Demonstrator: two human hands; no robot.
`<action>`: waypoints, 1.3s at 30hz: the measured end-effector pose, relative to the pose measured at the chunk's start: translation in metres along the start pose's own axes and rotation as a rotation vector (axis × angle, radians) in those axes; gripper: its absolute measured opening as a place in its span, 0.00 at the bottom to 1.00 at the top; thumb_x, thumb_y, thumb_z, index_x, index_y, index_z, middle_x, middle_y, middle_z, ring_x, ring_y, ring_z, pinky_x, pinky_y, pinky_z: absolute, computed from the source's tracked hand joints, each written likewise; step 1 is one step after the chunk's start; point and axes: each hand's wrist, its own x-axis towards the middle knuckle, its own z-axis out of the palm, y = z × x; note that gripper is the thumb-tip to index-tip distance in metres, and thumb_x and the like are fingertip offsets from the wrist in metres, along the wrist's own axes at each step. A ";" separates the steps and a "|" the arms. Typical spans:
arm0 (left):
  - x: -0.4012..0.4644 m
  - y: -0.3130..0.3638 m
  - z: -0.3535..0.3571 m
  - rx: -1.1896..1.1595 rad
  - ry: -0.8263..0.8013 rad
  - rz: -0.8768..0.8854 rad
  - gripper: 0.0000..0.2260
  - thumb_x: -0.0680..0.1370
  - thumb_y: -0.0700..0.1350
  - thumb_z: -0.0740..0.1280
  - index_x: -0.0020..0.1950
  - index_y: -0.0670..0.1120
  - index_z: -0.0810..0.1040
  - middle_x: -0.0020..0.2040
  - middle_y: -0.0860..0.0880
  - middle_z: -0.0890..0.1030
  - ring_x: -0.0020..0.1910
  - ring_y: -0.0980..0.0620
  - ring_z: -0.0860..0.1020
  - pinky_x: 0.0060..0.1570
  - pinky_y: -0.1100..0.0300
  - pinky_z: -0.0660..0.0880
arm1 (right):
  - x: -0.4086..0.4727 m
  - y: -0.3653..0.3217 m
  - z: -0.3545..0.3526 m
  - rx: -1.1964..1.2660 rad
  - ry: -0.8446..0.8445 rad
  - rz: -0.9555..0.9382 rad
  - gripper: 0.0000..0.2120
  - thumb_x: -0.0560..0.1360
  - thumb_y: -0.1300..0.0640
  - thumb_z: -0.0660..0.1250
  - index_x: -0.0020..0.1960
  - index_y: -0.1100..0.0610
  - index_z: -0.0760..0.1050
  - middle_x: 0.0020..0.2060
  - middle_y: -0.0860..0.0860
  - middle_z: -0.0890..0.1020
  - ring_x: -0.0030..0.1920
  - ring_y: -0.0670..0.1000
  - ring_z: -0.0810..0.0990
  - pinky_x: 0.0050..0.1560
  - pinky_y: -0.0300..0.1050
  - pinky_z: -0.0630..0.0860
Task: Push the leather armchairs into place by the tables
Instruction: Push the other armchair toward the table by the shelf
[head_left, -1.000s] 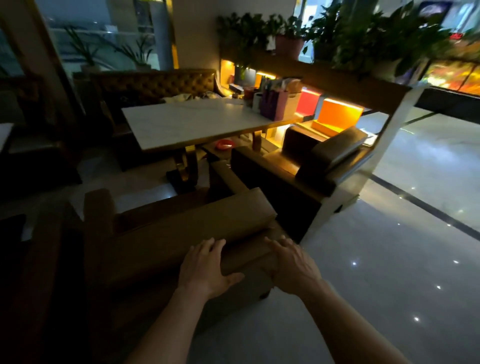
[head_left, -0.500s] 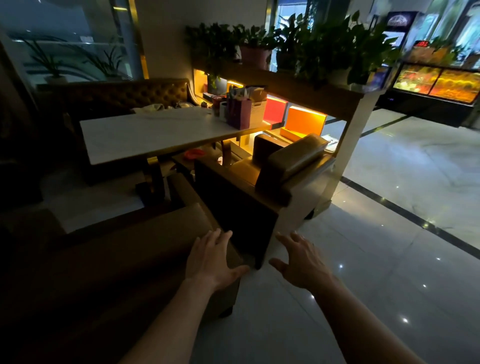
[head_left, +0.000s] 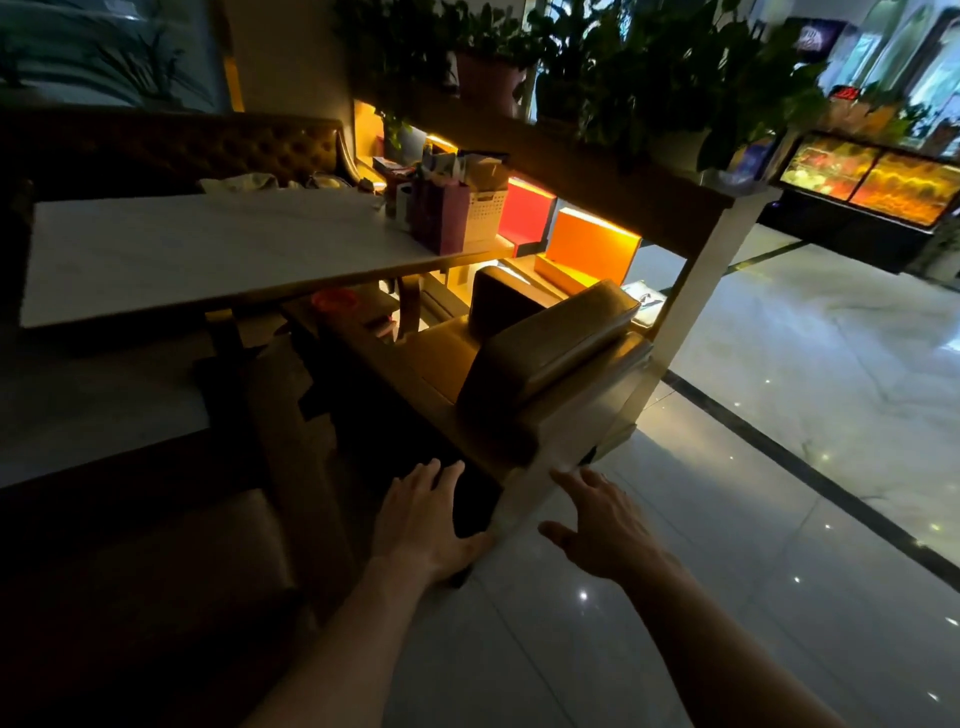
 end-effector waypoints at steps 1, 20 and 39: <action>0.017 0.005 0.001 -0.004 -0.004 0.000 0.47 0.69 0.73 0.65 0.80 0.55 0.51 0.81 0.47 0.53 0.79 0.47 0.49 0.77 0.45 0.49 | 0.017 0.009 -0.005 -0.004 0.003 0.001 0.40 0.73 0.34 0.65 0.77 0.44 0.51 0.77 0.56 0.60 0.75 0.59 0.62 0.71 0.60 0.66; 0.315 0.109 0.139 -0.051 -0.101 -0.292 0.50 0.68 0.69 0.70 0.80 0.55 0.46 0.81 0.49 0.50 0.79 0.46 0.48 0.77 0.45 0.51 | 0.353 0.210 0.011 -0.070 -0.190 -0.209 0.41 0.73 0.38 0.68 0.78 0.46 0.51 0.78 0.58 0.57 0.77 0.60 0.57 0.74 0.59 0.62; 0.415 0.114 0.231 0.081 -0.010 -0.645 0.51 0.64 0.61 0.79 0.76 0.43 0.54 0.73 0.39 0.61 0.71 0.39 0.63 0.71 0.48 0.64 | 0.492 0.249 0.076 -0.223 -0.262 -0.405 0.59 0.59 0.43 0.82 0.78 0.50 0.48 0.79 0.60 0.50 0.78 0.64 0.46 0.76 0.63 0.51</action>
